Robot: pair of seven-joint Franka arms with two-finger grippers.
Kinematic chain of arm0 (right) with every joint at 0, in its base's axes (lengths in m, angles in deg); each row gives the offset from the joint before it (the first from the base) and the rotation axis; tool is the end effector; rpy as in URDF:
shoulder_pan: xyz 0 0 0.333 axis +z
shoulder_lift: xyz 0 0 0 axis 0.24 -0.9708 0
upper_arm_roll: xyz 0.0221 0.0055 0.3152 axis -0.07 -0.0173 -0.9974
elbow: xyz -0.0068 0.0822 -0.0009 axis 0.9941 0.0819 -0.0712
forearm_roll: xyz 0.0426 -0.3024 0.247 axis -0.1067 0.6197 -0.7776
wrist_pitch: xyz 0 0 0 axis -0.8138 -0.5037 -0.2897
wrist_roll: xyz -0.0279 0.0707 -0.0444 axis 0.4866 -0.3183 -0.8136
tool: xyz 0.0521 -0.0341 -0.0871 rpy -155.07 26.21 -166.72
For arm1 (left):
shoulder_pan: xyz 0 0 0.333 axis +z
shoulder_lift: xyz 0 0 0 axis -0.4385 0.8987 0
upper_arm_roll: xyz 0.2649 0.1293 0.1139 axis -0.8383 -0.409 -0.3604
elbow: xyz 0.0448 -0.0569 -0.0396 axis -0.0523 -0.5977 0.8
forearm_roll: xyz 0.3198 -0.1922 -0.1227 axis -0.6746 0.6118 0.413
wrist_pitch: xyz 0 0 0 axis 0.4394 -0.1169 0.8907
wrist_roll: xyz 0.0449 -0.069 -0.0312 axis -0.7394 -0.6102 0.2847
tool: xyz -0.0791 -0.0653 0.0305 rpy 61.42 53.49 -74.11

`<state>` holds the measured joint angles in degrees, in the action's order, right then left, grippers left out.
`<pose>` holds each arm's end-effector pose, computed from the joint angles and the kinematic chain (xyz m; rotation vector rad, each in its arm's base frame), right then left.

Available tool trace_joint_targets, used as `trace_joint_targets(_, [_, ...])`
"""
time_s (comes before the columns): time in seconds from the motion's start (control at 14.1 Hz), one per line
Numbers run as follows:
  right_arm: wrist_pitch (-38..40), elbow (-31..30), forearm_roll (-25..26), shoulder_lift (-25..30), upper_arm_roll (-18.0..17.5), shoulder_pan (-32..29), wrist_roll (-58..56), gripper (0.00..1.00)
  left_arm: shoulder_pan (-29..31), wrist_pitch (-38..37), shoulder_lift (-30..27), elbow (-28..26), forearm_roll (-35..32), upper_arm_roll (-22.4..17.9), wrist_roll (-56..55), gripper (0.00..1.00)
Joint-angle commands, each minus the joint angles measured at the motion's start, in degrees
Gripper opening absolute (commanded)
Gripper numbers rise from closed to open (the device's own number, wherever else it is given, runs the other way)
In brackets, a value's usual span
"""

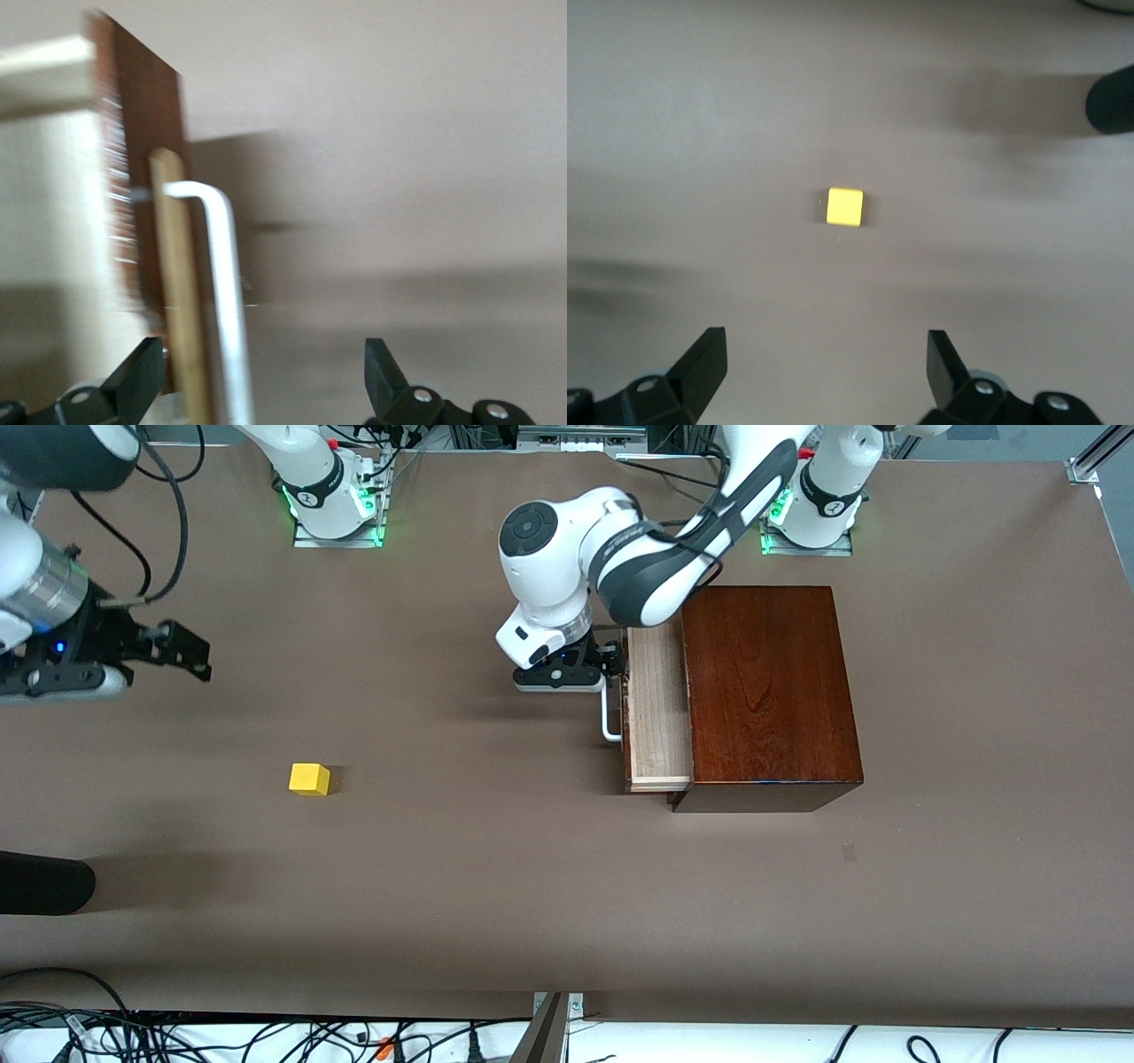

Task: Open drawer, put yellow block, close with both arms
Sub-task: 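Reach the right gripper to the yellow cube while the left gripper withdraws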

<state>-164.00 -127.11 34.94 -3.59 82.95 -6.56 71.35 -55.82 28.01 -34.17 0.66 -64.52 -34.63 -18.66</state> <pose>0.6019 0.0547 0.5760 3.1178 0.1214 0.0333 0.4805 -0.5111 0.3681 -2.9438 0.1185 -0.0773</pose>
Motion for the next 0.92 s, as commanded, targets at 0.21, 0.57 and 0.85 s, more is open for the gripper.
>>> trace_joint_targets(0.21, [-0.6,7.9,-0.2,-13.2,0.2,-0.1,0.8,1.0,11.9,-11.6,-9.8,1.4,11.6,-0.2,12.3,1.0])
trace_joint_targets(0.57, [-10.6,0.7,-0.4,-18.5,0.2,-0.1,0.9,1.0,24.8,-18.1,-17.2,1.1,16.0,-0.2,29.3,1.0])
trace_joint_targets(0.85, [-21.4,-10.5,-1.2,-18.4,0.3,-0.4,0.9,1.0,37.3,-20.6,-19.9,0.8,23.4,-0.2,42.6,1.0])
